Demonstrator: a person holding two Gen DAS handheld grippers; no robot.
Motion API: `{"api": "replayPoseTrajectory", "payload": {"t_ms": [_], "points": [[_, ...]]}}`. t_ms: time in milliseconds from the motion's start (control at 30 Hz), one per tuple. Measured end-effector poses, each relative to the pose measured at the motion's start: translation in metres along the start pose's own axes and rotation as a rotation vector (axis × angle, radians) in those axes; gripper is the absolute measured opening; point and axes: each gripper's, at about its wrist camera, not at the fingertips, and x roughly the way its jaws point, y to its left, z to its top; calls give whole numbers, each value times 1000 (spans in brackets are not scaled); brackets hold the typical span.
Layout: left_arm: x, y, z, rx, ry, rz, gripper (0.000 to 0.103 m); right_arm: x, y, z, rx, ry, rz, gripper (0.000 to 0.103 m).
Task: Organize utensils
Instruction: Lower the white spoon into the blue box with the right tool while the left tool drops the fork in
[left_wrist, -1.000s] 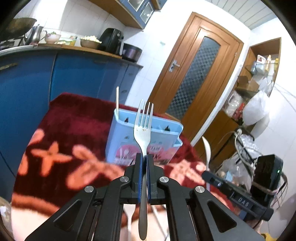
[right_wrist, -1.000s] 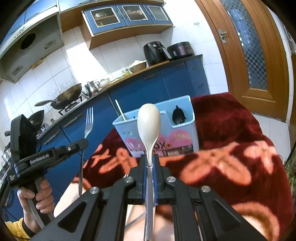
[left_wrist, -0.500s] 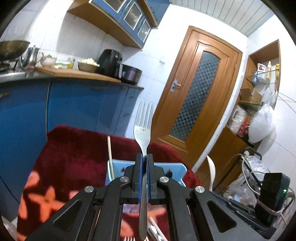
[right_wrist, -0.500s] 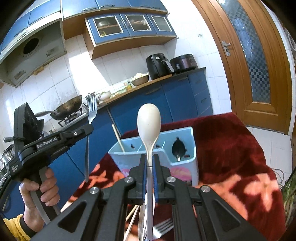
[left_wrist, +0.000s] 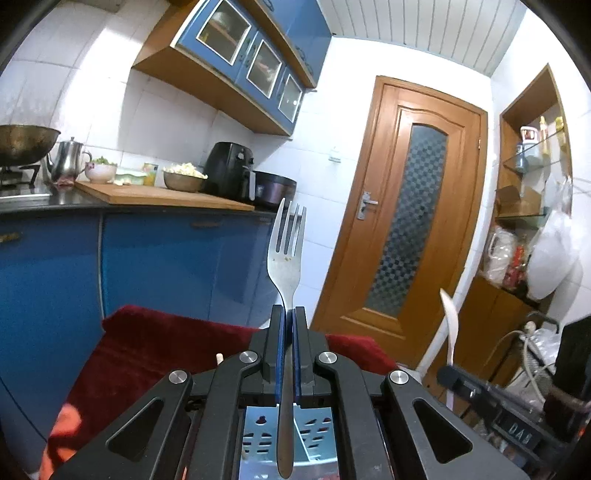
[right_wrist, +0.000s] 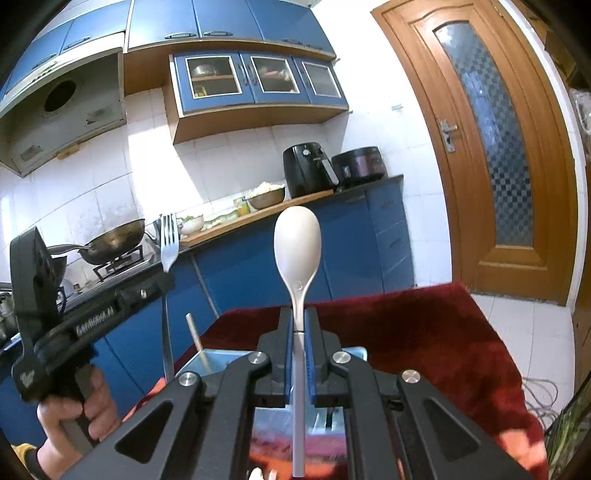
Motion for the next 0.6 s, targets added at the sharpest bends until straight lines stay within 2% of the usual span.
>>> {"api": "replayPoseTrajectory", "payload": {"t_ms": [267,600], "points": [[18,3,-14,43,-69,54,4,31,-5,-1,-49,-45,-36,7],[34,6,-46,46,-24,76,4,49,-14,-20,-85,-30,-48,8]]}}
